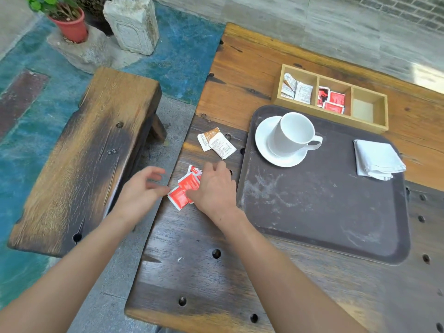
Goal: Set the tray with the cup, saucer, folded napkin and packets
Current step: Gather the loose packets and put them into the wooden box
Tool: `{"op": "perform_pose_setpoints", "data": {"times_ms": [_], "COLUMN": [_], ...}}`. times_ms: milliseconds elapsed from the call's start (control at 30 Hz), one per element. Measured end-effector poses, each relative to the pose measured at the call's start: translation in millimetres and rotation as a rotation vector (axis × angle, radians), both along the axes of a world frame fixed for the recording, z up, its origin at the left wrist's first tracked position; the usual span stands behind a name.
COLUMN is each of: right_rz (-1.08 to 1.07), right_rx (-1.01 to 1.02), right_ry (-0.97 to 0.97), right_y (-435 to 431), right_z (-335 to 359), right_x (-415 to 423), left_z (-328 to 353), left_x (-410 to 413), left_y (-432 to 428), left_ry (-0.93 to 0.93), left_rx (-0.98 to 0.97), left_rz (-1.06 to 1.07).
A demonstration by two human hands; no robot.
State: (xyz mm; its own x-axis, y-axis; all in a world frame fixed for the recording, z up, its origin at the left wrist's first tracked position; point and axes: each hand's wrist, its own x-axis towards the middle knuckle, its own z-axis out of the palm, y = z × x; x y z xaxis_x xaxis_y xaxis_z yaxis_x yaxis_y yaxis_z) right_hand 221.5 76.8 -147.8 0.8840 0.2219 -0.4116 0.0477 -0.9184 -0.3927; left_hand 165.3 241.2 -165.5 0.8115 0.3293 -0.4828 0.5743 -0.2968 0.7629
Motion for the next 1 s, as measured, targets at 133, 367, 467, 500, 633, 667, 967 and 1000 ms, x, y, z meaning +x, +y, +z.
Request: {"op": "perform_pose_setpoints", "data": {"times_ms": [133, 367, 467, 500, 633, 667, 967, 1000], "right_rz": [0.025, 0.125, 0.103, 0.081, 0.093, 0.104, -0.096, -0.106], "right_rx": [-0.01, -0.119, -0.094, -0.068, 0.031, 0.055, 0.279, 0.286], "right_ry": [-0.101, -0.026, 0.03, 0.064, 0.086, 0.068, 0.023, 0.03], "right_y": [10.4, 18.0, 15.8, 13.2, -6.2, -14.1, -101.3, -109.0], "right_z": [2.9, 2.3, 1.0, 0.9, 5.3, 8.1, 11.9, 11.0], "right_x": [-13.4, -14.3, -12.8, -10.9, -9.0, -10.3, -16.7, -16.9], "left_z": [12.2, 17.6, 17.8, 18.7, 21.2, 21.8, 14.1, 13.4], "left_x": [23.5, 35.8, 40.3, 43.5, 63.8, 71.0, 149.2, 153.6], "left_y": [19.2, 24.6, 17.3, 12.8, -4.3, -10.4, -75.5, -81.7], "left_ry": [-0.049, -0.011, -0.037, -0.064, -0.151, -0.159, -0.085, -0.054], "left_rx": [0.029, 0.142, 0.289, 0.334, 0.431, 0.453, 0.626, 0.693], "left_rz": [0.086, -0.081, -0.211, -0.265, -0.447, -0.494, -0.428, -0.423]}}
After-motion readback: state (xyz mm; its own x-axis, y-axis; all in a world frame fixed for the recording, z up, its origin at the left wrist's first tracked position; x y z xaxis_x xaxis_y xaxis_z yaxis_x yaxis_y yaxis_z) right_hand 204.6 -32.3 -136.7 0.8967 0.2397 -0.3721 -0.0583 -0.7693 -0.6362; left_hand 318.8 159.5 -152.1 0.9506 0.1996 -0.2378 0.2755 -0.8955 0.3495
